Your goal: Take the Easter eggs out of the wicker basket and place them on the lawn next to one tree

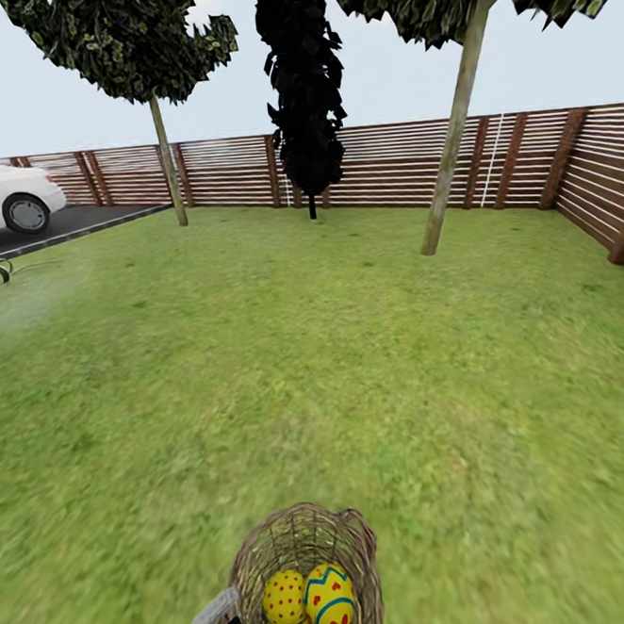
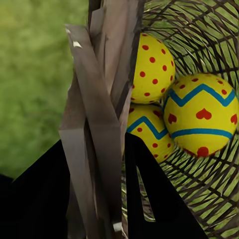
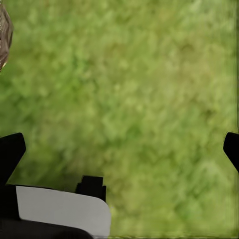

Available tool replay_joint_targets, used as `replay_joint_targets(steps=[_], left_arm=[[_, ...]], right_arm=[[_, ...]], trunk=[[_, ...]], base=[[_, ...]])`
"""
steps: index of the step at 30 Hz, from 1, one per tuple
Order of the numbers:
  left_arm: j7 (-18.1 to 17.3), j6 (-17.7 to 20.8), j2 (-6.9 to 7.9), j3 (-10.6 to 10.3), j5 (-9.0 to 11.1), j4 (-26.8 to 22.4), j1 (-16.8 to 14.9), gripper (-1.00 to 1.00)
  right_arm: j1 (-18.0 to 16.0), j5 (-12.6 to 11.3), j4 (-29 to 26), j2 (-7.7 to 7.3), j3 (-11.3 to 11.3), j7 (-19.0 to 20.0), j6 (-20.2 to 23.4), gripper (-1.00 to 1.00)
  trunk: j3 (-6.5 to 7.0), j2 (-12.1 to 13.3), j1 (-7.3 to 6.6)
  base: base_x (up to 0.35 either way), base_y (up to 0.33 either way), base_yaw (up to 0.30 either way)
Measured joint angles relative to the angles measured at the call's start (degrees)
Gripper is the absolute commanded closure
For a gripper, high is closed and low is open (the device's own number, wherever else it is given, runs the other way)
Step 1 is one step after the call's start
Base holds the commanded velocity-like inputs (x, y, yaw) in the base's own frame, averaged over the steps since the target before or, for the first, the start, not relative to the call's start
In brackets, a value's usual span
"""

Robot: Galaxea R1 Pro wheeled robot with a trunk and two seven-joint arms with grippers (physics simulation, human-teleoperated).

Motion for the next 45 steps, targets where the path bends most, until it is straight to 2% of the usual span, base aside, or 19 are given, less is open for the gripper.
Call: replay_joint_targets(steps=[6, 28, 33, 45], left_arm=[[0.0, 0.0, -0.08, -0.1, -0.1, 0.1, 0.0, 1.0], [0.1, 0.1, -0.37, -0.2, -0.3, 0.1, 0.0, 1.0], [0.1, 0.1, -0.39, -0.2, -0.3, 0.1, 0.0, 1.0], [0.1, 0.2, -0.46, -0.3, -0.2, 0.1, 0.0, 1.0]], right_arm=[[0.0, 0.0, 0.4, 0.19, 0.0, 0.0, -0.1, -1.0], [0.0, -0.2, 1.4, 0.27, 0.1, 0.0, 0.0, -1.0], [0.0, 0.0, 2.7, 0.3, 0.3, 0.0, 0.0, -1.0], [0.0, -0.1, 3.6, 0.3, 0.2, 0.1, 0.0, -1.0]], trunk=[[1.54, 2.4, -1.33], [6.99, 11.2, -6.15], [7.87, 13.2, -7.25], [9.97, 18.1, -9.89]], base=[[0.174, -0.115, -0.182], [0.001, -0.001, -0.214], [0.0, 0.0, -0.053], [0.0, 0.0, -0.249]])
